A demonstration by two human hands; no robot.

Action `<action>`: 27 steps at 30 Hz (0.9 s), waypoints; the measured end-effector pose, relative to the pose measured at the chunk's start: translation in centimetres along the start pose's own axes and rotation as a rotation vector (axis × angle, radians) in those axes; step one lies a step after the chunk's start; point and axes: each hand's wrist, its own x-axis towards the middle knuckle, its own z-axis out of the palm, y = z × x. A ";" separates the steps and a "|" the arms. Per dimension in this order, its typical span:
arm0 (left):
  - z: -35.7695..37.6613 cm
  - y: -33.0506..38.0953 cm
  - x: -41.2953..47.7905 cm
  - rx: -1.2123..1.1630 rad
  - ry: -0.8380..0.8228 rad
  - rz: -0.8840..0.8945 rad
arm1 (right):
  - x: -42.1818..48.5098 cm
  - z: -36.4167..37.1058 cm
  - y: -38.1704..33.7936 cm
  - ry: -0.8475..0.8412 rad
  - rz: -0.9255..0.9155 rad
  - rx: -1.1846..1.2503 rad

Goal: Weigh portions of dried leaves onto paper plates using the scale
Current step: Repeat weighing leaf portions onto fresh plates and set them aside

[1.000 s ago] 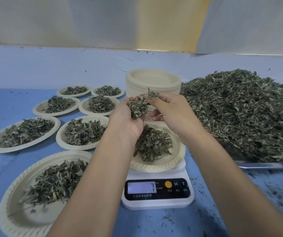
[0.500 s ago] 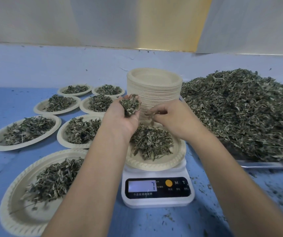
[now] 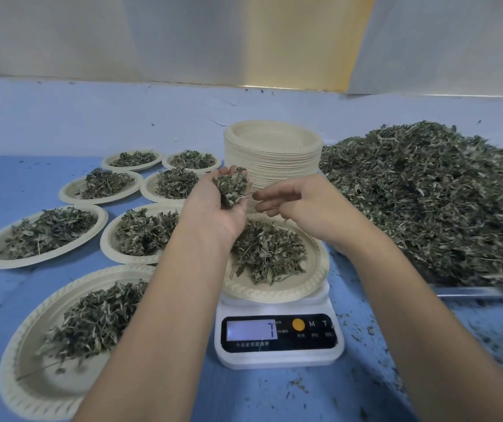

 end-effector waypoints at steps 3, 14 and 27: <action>0.1 -0.5 -0.1 0.087 0.002 0.015 | 0.0 -0.2 0.2 -0.012 0.009 0.085; 2.5 -2.6 -0.5 0.102 -0.046 0.063 | -0.2 -1.2 0.8 -0.031 0.087 0.392; 6.3 -14.0 2.1 0.325 -0.038 -0.051 | 0.9 -4.9 4.2 0.641 0.343 1.014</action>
